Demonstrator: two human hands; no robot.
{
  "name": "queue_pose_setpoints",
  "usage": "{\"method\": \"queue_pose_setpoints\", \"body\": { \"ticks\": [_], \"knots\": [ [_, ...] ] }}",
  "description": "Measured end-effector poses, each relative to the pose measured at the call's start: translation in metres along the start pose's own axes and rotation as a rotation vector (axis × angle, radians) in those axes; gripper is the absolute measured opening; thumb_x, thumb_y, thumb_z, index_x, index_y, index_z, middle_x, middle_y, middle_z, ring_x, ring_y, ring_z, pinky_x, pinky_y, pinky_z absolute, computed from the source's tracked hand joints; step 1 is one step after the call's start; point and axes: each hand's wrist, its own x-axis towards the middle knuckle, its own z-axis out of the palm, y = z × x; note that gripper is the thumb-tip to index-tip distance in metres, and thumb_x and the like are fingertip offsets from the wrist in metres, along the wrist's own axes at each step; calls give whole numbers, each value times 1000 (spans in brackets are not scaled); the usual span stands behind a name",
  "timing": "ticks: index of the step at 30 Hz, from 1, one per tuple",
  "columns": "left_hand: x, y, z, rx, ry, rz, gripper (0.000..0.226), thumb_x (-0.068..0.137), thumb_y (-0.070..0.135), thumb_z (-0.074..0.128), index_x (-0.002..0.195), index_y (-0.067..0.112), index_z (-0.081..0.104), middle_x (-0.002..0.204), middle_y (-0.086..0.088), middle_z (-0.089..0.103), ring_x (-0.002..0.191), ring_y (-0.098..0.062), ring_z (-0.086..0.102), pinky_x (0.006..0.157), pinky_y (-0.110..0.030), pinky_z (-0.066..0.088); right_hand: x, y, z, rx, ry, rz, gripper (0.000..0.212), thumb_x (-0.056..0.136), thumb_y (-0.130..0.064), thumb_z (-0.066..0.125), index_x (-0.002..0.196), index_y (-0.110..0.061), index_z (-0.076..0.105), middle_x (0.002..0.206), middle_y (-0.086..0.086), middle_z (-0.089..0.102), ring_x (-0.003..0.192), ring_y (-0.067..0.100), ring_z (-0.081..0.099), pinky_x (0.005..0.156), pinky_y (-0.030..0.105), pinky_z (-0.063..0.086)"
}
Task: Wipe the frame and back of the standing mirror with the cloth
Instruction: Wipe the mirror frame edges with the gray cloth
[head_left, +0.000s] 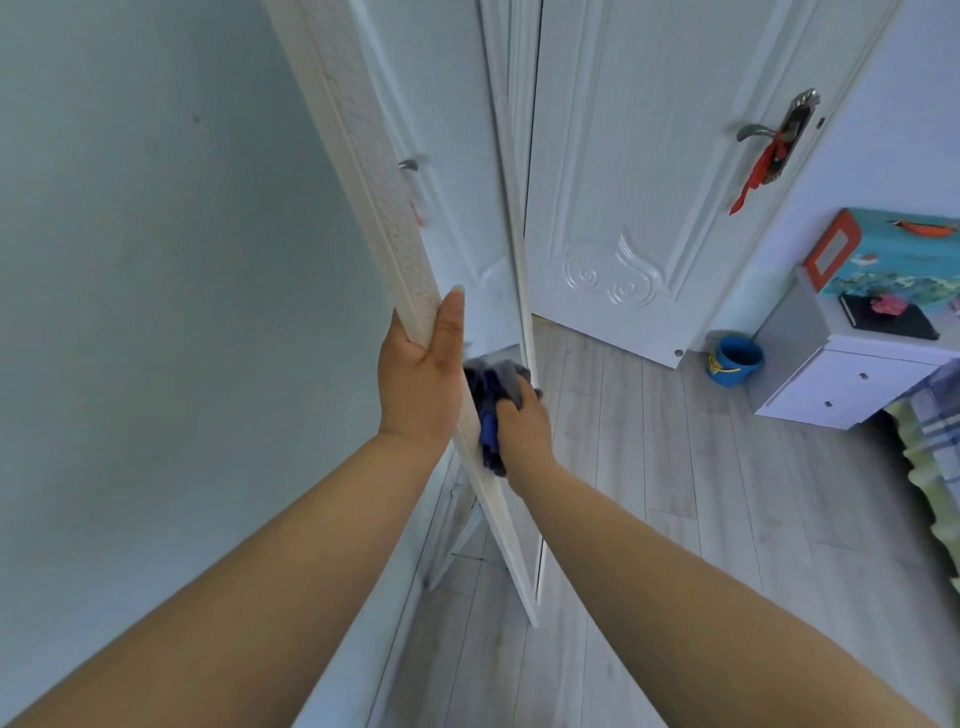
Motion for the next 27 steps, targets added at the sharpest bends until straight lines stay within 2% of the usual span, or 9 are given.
{"method": "queue_pose_setpoints", "body": {
  "ticks": [3,6,8,10,15,18,22,25,27],
  "knots": [
    [2,-3,1,51,55,3,5,93,26,65,90,26,61,79,15,64,68,17,61,62,1,43,8,-26,6,-25,55,-51,53,93,-6,40,144,-21,48,135,16,48,111,31,55,101,44,49],
    [4,-8,-1,70,53,-11,7,88,28,68,93,28,64,80,18,67,72,15,63,61,0,46,8,-80,10,84,73,-339,52,87,-5,45,136,-18,56,121,11,51,105,22,56,92,24,50],
    [1,-13,-3,59,-3,-40,26,84,33,69,108,23,68,88,19,71,81,10,67,68,-5,50,7,-113,8,165,65,-535,52,82,-7,46,130,-22,61,107,-3,51,95,8,54,79,4,45],
    [-5,-21,-5,8,-87,-106,47,81,41,70,123,21,65,104,13,74,98,0,69,82,-12,53,9,-132,7,189,43,-662,53,77,-11,47,126,-23,62,106,-5,50,97,2,52,78,-1,41],
    [-12,-40,-13,51,-203,-179,55,76,41,72,128,40,54,117,20,67,113,-3,63,89,-18,51,27,-88,12,129,65,-647,52,80,-14,48,132,-19,52,119,3,44,98,-6,47,88,7,42],
    [-13,-48,-14,123,-297,-238,59,74,20,61,133,24,58,124,3,67,119,-19,62,94,-30,54,45,-35,3,-35,47,-332,54,90,-11,48,143,-21,42,131,10,41,111,20,50,97,39,49],
    [-15,-50,-8,93,-267,-307,54,69,14,57,122,4,66,120,-6,70,114,-30,65,101,-48,53,50,-1,-3,-131,18,-76,51,92,-9,46,142,-17,46,134,17,46,113,33,55,94,43,52],
    [-18,-54,-4,76,-248,-249,40,71,12,56,105,29,68,106,1,69,98,-12,65,87,-31,55,48,-33,1,-79,62,-227,45,89,-6,49,133,-9,57,130,20,54,113,31,57,99,41,49],
    [-21,-58,-2,66,-187,-267,21,71,16,58,84,33,60,83,5,62,74,2,59,69,-20,52,40,-73,2,7,88,-454,47,83,-10,51,129,-10,61,124,16,58,109,23,55,96,23,47]
  ]
}}
